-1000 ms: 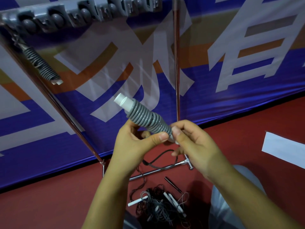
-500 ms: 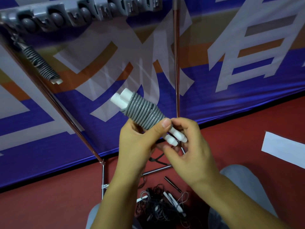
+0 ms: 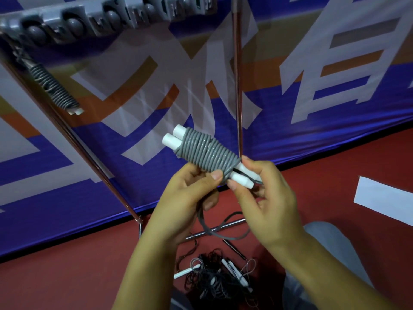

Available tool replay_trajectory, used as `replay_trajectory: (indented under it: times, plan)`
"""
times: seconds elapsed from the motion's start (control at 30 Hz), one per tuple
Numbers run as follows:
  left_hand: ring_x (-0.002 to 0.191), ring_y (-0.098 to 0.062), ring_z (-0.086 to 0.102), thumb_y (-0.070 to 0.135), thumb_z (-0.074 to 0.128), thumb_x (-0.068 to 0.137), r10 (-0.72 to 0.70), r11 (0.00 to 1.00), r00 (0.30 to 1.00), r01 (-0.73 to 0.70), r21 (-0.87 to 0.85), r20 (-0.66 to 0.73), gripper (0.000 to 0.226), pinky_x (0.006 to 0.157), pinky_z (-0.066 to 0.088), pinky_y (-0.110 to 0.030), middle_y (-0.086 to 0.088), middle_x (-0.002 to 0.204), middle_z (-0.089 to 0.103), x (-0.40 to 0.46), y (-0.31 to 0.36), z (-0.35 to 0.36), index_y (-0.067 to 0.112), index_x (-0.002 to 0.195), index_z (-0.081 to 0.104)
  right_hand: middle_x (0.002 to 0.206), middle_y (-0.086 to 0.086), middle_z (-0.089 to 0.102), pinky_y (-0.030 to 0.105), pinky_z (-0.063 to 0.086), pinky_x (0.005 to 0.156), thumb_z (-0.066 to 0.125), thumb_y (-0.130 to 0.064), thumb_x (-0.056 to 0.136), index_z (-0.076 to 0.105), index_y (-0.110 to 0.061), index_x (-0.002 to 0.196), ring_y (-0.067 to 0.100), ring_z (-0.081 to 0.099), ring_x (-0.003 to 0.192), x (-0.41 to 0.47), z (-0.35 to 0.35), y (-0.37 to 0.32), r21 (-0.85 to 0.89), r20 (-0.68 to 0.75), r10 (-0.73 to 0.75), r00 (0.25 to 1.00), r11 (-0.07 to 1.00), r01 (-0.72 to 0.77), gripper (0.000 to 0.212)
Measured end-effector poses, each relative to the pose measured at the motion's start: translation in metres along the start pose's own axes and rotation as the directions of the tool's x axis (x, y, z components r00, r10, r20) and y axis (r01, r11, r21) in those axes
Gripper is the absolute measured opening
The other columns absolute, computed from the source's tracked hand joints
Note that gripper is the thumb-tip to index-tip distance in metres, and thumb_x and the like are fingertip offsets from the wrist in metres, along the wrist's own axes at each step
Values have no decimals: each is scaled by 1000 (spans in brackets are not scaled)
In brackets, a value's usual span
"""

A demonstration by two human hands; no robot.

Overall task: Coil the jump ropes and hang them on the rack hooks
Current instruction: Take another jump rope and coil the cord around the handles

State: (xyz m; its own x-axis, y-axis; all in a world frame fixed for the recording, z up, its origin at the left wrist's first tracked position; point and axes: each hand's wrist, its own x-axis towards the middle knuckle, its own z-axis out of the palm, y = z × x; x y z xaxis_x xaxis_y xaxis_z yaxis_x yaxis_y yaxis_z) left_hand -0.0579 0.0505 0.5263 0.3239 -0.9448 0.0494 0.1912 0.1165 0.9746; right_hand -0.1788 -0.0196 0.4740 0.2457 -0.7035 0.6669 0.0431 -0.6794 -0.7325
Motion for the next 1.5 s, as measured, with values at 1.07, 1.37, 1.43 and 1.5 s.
replay_trajectory:
  times: [1.07,1.37,1.43,1.5]
  plan:
    - [79,-8,69,7,54,88,494,620,867,-405,672,66,29,65,54,-24,10,85,70,-9,-15,1,31,98,65,103,-16,60,18,52,80,60,-31,84,58,-24,119,0,64,91,9,0,8,77,52,70,996,994,-74,36]
    - [66,-10,56,9,58,80,338,850,936,-258,459,-99,16,61,47,-19,-5,76,66,-10,-9,8,20,84,69,101,2,60,14,48,80,59,-20,88,58,-12,122,3,61,91,11,1,6,93,1,-1,1000,996,1,35]
    - [53,-11,47,20,60,78,241,940,957,-188,285,-163,13,50,39,-18,-11,60,54,-9,-7,8,13,73,70,100,7,61,16,49,80,59,-18,88,59,-8,121,5,61,91,9,2,6,81,7,-21,1000,996,21,35]
    - [46,-11,38,29,59,81,130,984,974,-103,146,-188,24,45,33,-17,-6,52,44,-8,-7,6,15,64,69,100,7,61,18,50,82,60,-18,88,58,-9,121,6,61,92,7,3,6,84,-1,-30,1000,996,30,35]
